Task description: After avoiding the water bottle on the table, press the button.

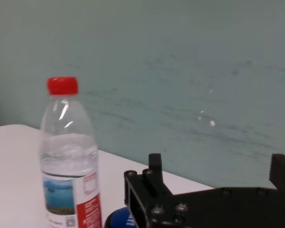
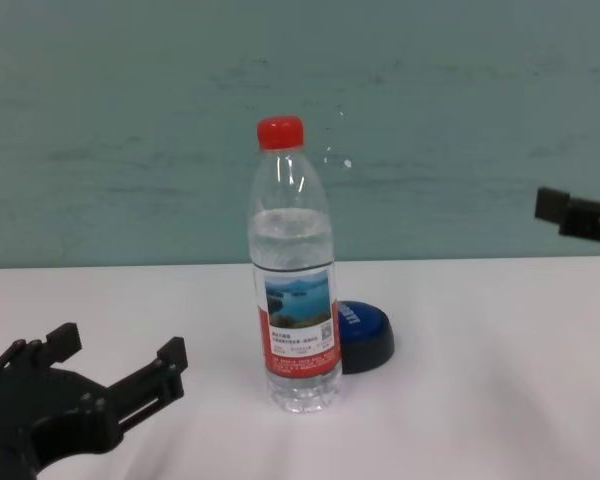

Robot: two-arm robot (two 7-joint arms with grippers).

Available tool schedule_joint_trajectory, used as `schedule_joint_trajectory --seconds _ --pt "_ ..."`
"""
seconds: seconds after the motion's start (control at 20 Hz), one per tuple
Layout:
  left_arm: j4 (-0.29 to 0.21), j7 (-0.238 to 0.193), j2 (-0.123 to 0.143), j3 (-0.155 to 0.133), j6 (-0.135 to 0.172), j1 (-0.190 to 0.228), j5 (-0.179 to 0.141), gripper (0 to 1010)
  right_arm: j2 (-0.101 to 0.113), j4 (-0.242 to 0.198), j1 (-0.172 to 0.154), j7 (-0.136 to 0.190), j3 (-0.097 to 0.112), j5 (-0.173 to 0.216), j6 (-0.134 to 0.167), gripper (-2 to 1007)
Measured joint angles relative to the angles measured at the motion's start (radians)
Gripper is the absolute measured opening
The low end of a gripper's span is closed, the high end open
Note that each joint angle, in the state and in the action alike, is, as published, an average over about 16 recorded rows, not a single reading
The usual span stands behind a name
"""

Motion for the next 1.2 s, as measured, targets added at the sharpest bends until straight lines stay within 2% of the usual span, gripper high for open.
schedule_joint_trajectory --seconds 0.3,0.55,0.8,1.2 --pt "0.0 0.0 0.0 0.0 0.0 0.0 0.0 1000 -0.027 0.002 -0.045 0.009 0.008 0.0 -0.064 1004" --pt "0.0 0.0 0.0 0.0 0.0 0.0 0.0 1000 -0.047 0.011 -0.064 0.011 0.008 -0.012 -0.095 1004" --pt "0.0 0.0 0.0 0.0 0.0 0.0 0.0 1000 -0.057 0.019 -0.065 0.014 0.003 -0.027 -0.104 1004" --pt "0.0 0.0 0.0 0.0 0.0 0.0 0.0 1000 -0.055 0.02 -0.063 0.02 -0.004 -0.041 -0.1 1004"
